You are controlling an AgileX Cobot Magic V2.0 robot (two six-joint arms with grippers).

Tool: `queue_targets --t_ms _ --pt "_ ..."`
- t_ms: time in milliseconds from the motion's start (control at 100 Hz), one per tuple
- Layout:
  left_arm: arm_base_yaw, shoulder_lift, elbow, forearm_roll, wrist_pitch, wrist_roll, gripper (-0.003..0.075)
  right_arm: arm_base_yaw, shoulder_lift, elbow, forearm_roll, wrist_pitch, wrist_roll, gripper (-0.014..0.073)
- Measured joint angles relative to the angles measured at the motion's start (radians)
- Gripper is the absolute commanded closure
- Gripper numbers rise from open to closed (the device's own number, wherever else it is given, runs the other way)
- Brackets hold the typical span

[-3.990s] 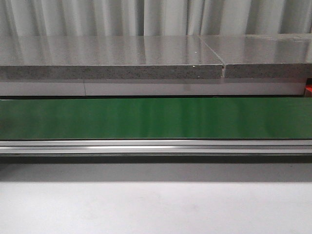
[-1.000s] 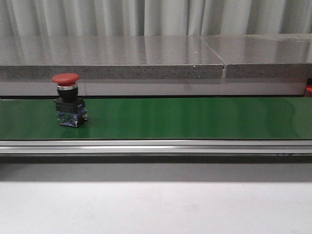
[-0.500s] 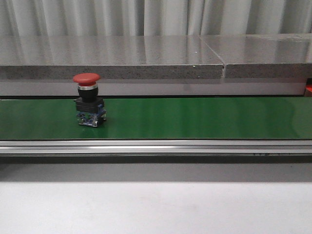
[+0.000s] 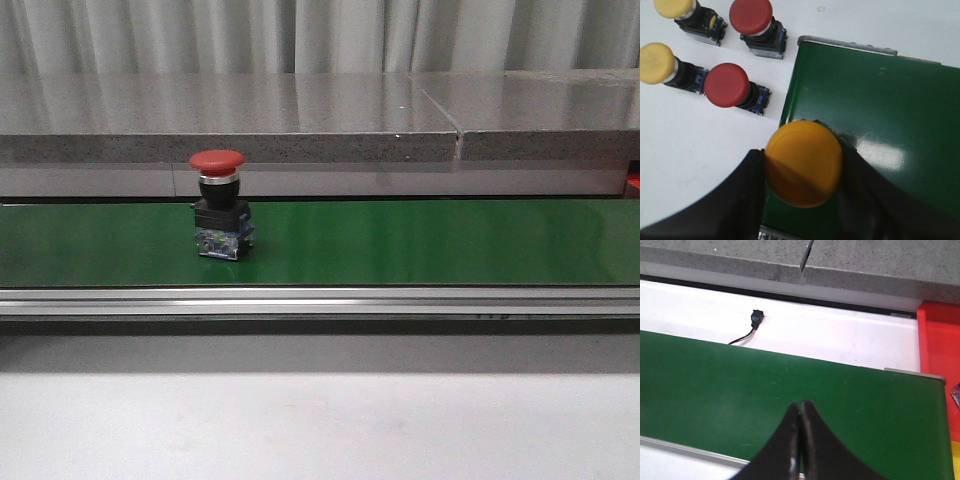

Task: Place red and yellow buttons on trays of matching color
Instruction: 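Set the yellow button on the conveyor and open the left gripper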

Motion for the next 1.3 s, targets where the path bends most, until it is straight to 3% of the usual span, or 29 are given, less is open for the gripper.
queue_targets --t_ms 120,260,320,420,760,1050,1300 --pt "-0.003 0.0 0.0 -0.002 0.005 0.009 0.0644 0.0 0.0 0.0 0.0 0.0 0.0 0.0661" --pt "-0.003 0.0 0.0 -0.042 0.011 0.068 0.036 0.0 0.0 0.0 0.0 0.0 0.0 0.0661" --pt "-0.003 0.0 0.0 -0.057 0.011 0.083 0.0194 0.0 0.0 0.0 0.0 0.0 0.0 0.0661" --pt "-0.003 0.0 0.0 -0.063 0.011 0.094 0.0056 0.0 0.0 0.0 0.0 0.0 0.0 0.0661" --pt "-0.036 -0.016 0.0 -0.065 -0.006 0.124 0.005 0.0 0.0 0.0 0.0 0.0 0.0 0.0661" --pt "-0.152 -0.126 0.0 -0.065 -0.034 0.134 0.005 0.0 0.0 0.0 0.0 0.0 0.0 0.0661" --pt "-0.184 -0.267 0.0 -0.081 -0.034 0.136 0.005 0.0 0.0 0.0 0.0 0.0 0.0 0.0661"
